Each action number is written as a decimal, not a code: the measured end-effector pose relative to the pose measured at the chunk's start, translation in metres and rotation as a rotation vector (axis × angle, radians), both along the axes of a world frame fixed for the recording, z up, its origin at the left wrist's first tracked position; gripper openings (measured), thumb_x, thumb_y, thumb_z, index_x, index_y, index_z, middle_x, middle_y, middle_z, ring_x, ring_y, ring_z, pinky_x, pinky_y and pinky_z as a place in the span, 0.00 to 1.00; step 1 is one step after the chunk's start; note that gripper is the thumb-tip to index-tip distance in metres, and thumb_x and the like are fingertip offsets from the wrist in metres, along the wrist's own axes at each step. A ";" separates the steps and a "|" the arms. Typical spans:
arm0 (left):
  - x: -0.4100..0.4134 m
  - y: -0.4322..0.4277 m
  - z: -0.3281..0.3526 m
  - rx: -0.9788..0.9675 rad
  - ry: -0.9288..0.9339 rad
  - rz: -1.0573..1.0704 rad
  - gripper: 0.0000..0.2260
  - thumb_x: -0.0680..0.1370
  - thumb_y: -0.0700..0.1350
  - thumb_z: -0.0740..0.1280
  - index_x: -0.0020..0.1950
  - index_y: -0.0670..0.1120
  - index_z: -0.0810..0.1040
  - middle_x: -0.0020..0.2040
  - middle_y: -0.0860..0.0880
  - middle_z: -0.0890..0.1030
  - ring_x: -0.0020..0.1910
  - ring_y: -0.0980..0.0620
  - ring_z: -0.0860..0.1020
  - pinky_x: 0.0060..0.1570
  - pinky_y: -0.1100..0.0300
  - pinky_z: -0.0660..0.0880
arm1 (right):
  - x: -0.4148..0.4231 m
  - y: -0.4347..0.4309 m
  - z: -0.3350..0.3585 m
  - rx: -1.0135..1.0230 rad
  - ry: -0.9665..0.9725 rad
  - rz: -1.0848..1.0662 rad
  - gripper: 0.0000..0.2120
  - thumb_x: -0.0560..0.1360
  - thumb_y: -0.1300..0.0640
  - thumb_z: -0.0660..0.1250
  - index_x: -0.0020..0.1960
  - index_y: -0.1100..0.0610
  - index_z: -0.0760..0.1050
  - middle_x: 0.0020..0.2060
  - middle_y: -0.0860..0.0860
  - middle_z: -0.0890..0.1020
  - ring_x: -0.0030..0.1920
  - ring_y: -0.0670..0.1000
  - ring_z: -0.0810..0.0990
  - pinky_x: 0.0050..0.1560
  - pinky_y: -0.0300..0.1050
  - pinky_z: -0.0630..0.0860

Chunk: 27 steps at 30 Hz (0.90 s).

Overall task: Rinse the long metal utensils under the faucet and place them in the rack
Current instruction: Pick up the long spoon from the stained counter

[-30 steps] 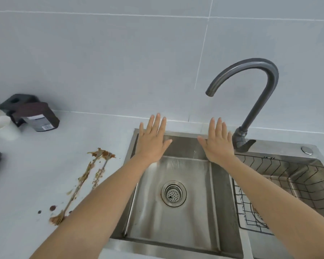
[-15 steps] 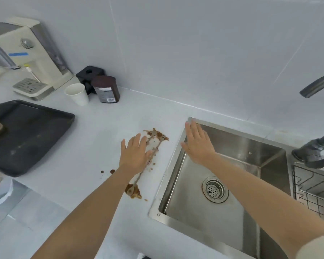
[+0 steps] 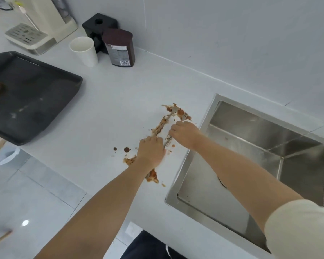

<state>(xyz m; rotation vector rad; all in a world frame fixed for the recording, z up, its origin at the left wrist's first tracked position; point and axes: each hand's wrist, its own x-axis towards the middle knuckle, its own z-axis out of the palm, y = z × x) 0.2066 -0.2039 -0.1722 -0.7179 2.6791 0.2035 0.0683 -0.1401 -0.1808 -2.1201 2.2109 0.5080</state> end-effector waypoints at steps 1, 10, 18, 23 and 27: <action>-0.002 0.000 -0.002 -0.005 -0.005 -0.009 0.15 0.81 0.47 0.52 0.62 0.40 0.68 0.61 0.42 0.74 0.60 0.44 0.71 0.59 0.51 0.68 | -0.002 -0.002 -0.003 0.015 0.006 0.034 0.16 0.42 0.64 0.80 0.25 0.54 0.77 0.20 0.48 0.74 0.22 0.49 0.74 0.21 0.33 0.65; -0.013 0.004 -0.004 -0.083 -0.093 -0.115 0.12 0.79 0.37 0.54 0.61 0.39 0.69 0.60 0.42 0.75 0.61 0.44 0.72 0.62 0.52 0.68 | -0.001 -0.011 0.002 0.053 0.034 0.231 0.17 0.44 0.64 0.80 0.21 0.53 0.73 0.16 0.45 0.70 0.19 0.47 0.69 0.23 0.33 0.61; -0.025 0.003 0.021 -0.042 -0.123 -0.135 0.13 0.78 0.33 0.54 0.62 0.38 0.65 0.58 0.41 0.78 0.55 0.44 0.78 0.52 0.55 0.74 | -0.007 0.002 0.021 -0.072 0.044 0.143 0.15 0.44 0.62 0.80 0.23 0.53 0.75 0.18 0.46 0.71 0.18 0.47 0.69 0.24 0.34 0.66; -0.050 0.008 0.040 -0.044 0.043 -0.188 0.10 0.80 0.40 0.55 0.60 0.40 0.69 0.53 0.43 0.80 0.50 0.43 0.80 0.36 0.58 0.69 | -0.022 0.043 0.048 -0.188 0.007 -0.036 0.18 0.39 0.62 0.80 0.26 0.52 0.79 0.21 0.48 0.76 0.20 0.48 0.74 0.23 0.34 0.68; -0.087 0.025 0.054 -0.009 0.159 -0.322 0.12 0.81 0.44 0.55 0.56 0.40 0.75 0.50 0.44 0.79 0.51 0.43 0.77 0.41 0.55 0.70 | -0.037 0.086 0.058 -0.274 -0.032 -0.208 0.20 0.39 0.65 0.80 0.28 0.55 0.79 0.23 0.49 0.76 0.21 0.50 0.75 0.23 0.34 0.68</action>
